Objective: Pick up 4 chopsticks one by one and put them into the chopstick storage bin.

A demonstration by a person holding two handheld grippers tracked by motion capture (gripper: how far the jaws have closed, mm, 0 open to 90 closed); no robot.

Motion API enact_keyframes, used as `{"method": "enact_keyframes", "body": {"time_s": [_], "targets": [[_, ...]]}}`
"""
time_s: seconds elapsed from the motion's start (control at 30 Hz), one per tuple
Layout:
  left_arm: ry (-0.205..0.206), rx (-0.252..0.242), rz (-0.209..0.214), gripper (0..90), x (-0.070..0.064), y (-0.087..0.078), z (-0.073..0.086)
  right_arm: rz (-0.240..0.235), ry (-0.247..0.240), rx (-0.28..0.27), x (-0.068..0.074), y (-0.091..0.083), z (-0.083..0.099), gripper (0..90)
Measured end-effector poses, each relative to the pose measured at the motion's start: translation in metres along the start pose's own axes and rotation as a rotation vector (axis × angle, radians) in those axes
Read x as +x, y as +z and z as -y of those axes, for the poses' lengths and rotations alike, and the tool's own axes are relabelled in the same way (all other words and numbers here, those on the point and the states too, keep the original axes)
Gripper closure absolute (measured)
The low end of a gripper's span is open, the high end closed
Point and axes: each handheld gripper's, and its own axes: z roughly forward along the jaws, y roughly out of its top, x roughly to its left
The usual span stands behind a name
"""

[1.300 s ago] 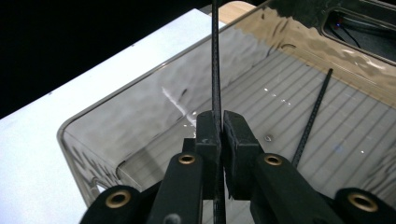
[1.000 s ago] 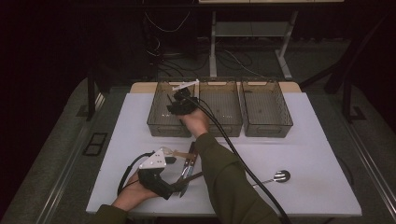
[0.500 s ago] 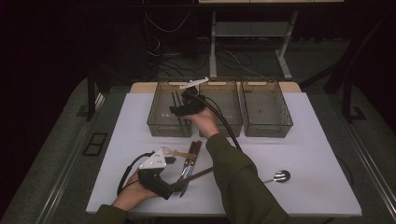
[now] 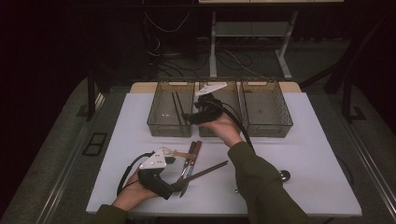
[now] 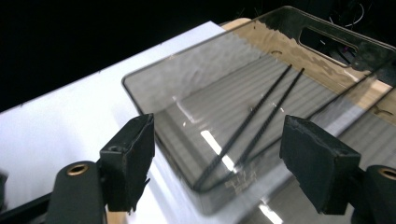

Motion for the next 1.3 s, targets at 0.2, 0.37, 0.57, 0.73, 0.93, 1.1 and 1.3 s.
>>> {"method": "enact_keyframes", "body": {"time_s": [0.2,0.37,0.57,0.73,0.93,1.1,1.3], "targets": [[-0.026,-0.012,-0.003,0.0,-0.001,0.001,0.001,-0.010,-0.022,0.000,-0.001,-0.024,0.014,25.7],[-0.029,-0.006,-0.003,0.0,-0.001,0.000,0.001,-0.015,-0.026,0.000,-0.003,-0.041,0.028,25.5],[-0.026,-0.006,-0.008,0.0,-0.001,0.000,0.001,-0.027,-0.016,0.003,-0.006,-0.064,0.045,20.1],[-0.028,-0.002,-0.010,0.0,0.000,0.000,0.001,-0.026,-0.026,0.005,-0.007,-0.079,0.058,12.8],[-0.022,0.001,-0.015,0.0,0.000,0.000,0.001,0.003,-0.048,0.022,-0.008,-0.096,0.078,11.5],[-0.026,0.002,-0.019,0.0,0.000,0.000,0.001,0.009,-0.041,0.028,-0.009,-0.110,0.096,3.6],[-0.025,0.002,-0.024,0.0,0.000,0.001,0.001,0.015,-0.020,0.034,-0.010,-0.126,0.118,3.7]]}}
